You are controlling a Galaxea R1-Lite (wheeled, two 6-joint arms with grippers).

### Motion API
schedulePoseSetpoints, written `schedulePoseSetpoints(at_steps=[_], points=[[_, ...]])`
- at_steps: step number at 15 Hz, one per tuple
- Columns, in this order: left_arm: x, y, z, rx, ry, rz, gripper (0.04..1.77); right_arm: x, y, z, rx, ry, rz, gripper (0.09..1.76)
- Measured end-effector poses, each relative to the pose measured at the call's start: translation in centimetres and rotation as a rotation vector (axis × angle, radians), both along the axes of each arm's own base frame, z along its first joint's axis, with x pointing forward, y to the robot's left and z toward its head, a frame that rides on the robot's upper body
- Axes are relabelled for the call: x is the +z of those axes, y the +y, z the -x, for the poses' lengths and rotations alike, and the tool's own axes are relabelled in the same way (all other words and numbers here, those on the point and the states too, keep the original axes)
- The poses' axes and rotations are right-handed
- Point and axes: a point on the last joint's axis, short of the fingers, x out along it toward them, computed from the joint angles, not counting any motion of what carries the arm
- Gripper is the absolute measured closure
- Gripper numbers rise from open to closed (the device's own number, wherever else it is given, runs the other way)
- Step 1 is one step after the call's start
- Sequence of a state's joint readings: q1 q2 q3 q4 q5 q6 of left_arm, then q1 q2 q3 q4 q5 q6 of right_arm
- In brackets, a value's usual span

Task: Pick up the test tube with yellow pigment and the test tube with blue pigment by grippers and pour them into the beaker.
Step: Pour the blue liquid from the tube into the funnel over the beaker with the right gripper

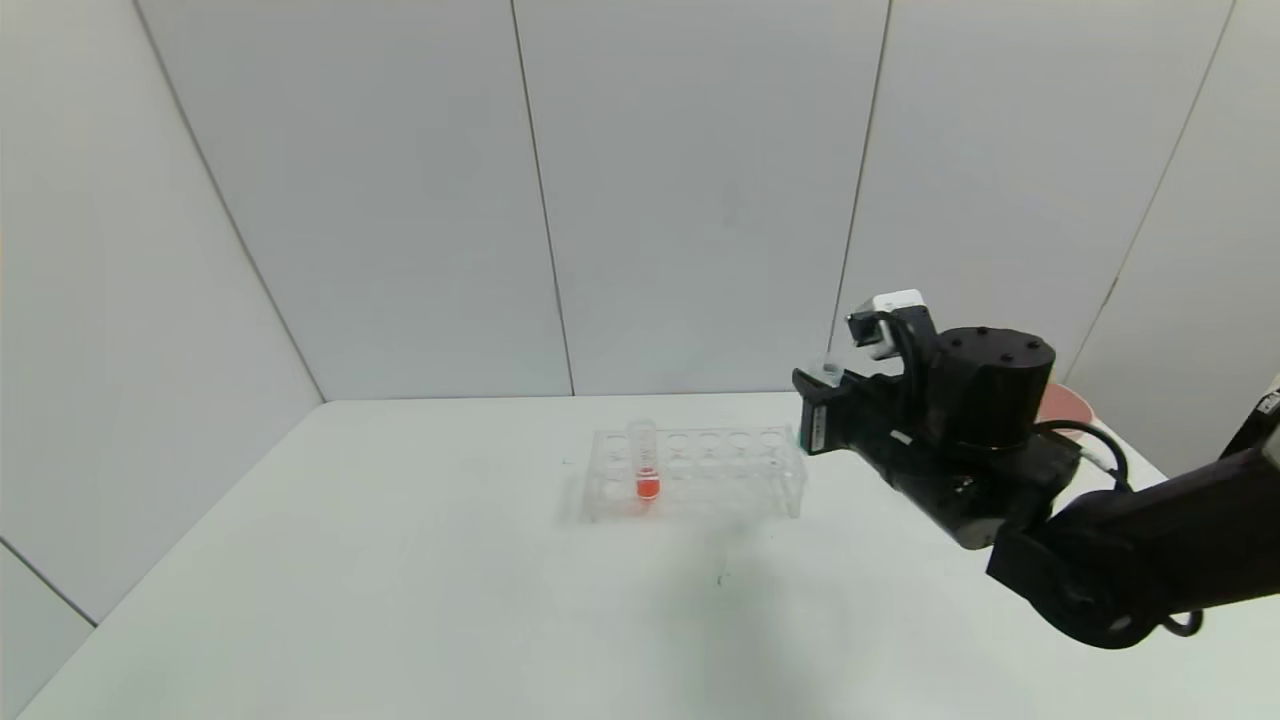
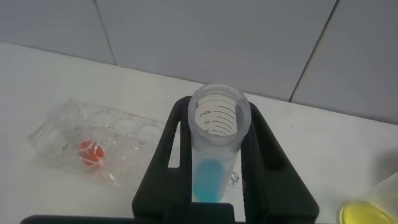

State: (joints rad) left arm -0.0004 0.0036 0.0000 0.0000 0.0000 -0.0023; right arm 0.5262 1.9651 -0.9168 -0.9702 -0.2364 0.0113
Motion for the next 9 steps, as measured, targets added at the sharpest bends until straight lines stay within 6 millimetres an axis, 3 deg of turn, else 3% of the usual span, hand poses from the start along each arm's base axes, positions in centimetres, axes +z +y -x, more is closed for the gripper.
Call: schedulePoseSetpoints(at_steps=[5, 9], points=[[0.0, 0.0, 0.0, 0.0, 0.0, 0.0, 0.05, 1.3, -8.5, 2.2, 0.201, 0.124, -0.008, 1.34], [0.0, 0.0, 0.0, 0.0, 0.0, 0.0, 0.05, 3.0, -16.2, 3.3, 0.267, 0.108, -0.015, 1.34]])
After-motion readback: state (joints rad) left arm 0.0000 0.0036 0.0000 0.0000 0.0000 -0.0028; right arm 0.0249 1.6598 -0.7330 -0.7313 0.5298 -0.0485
